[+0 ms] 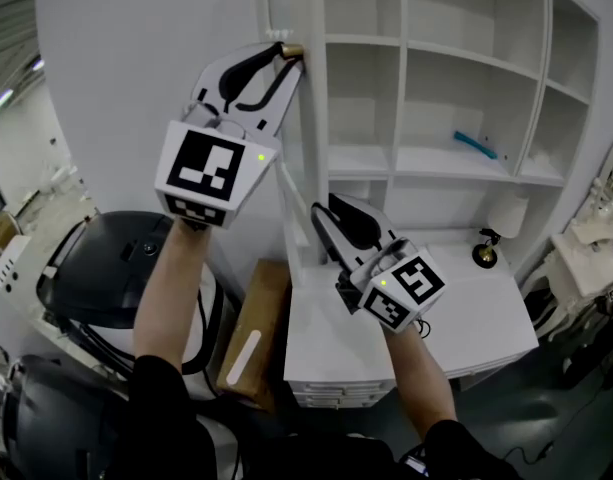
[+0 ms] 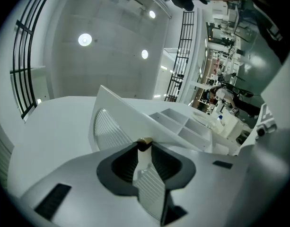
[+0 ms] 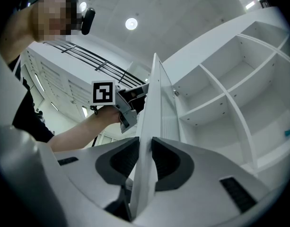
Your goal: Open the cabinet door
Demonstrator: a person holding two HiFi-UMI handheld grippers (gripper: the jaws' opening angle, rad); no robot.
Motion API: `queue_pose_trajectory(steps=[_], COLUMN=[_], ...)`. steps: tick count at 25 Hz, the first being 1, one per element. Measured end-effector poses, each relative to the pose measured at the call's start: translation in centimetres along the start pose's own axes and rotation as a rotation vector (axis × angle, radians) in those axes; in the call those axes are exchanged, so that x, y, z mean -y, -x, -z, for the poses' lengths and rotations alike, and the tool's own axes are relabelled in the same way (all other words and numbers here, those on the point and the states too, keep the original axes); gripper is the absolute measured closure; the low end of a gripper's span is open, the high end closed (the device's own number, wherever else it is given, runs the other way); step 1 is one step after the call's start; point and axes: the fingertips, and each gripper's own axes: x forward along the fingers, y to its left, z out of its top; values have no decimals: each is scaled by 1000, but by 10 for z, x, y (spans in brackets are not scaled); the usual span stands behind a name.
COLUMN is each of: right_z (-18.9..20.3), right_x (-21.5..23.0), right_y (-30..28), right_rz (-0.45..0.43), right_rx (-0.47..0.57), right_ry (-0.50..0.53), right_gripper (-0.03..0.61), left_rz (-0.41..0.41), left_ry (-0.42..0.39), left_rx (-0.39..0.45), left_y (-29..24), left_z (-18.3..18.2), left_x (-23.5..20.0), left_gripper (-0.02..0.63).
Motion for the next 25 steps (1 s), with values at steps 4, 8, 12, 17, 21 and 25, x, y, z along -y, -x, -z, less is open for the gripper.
queue_pose_trajectory(steps=[4,8,12,17,21,25], right_z=[4,10,15,22,24,24], right_x=[-20,-38,-52,-68,-70,-72], right_y=[-15,-32,-47,-63,-68,-69], right_rz=[-5,3,-3,13,23,47], right_rx=[-2,-4,7,9,20,30], right_ry=[21,64,61,86,88,99], right_gripper=[475,468,463,460,460,460], left_rz=[6,-1,-12,-26,-18,-6], left_ry=[-9,-40,-36,9,42,176], left_rx=[12,32,39,49,38,36], left_y=[16,31,41,55,59,84], left_z=[4,13,22,38,55,74], left_x=[-15,-31,-46,-63,-65,-58], left_gripper=[522,522,528,562,601,601])
